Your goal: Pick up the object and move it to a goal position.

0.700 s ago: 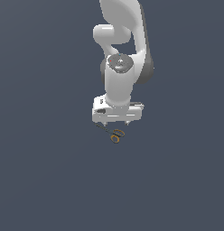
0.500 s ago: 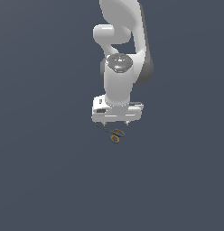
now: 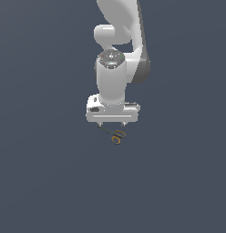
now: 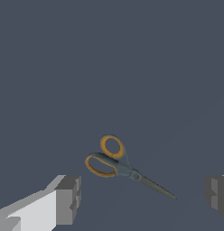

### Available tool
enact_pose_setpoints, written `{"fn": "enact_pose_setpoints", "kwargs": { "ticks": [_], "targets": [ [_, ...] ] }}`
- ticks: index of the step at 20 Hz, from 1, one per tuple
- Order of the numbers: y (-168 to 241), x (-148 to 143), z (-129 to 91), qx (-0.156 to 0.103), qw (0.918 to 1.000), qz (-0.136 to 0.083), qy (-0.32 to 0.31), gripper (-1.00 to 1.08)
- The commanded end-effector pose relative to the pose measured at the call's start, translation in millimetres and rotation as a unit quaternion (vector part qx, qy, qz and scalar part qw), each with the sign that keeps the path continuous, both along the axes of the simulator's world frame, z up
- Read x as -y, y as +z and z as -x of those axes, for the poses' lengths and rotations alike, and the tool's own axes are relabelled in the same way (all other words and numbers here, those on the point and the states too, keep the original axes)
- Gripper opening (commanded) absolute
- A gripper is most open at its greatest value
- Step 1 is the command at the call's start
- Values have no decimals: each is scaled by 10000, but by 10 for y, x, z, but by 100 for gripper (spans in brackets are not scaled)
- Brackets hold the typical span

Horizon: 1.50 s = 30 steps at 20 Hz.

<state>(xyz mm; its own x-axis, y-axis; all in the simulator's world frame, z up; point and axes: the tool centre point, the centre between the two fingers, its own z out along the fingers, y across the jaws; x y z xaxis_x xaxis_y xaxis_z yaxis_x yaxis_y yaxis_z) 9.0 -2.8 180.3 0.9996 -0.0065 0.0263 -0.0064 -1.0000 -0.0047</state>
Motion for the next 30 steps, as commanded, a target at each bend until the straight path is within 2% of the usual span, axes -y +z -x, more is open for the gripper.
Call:
{"fn": "enact_pose_setpoints", "kwargs": {
  "ticks": [1,9,18,24,30],
  "targets": [
    [3,-9,-1,-1,10000,-3,-8,100],
    [-65,11,27,-6,9998,13,187,100],
    [-308,65,141,-34,9958,63,912,100],
    [-554,109,276,-65,9857,96,1682,100],
    [-801,141,435,-92,9683,108,2496,100]
  ]
}}
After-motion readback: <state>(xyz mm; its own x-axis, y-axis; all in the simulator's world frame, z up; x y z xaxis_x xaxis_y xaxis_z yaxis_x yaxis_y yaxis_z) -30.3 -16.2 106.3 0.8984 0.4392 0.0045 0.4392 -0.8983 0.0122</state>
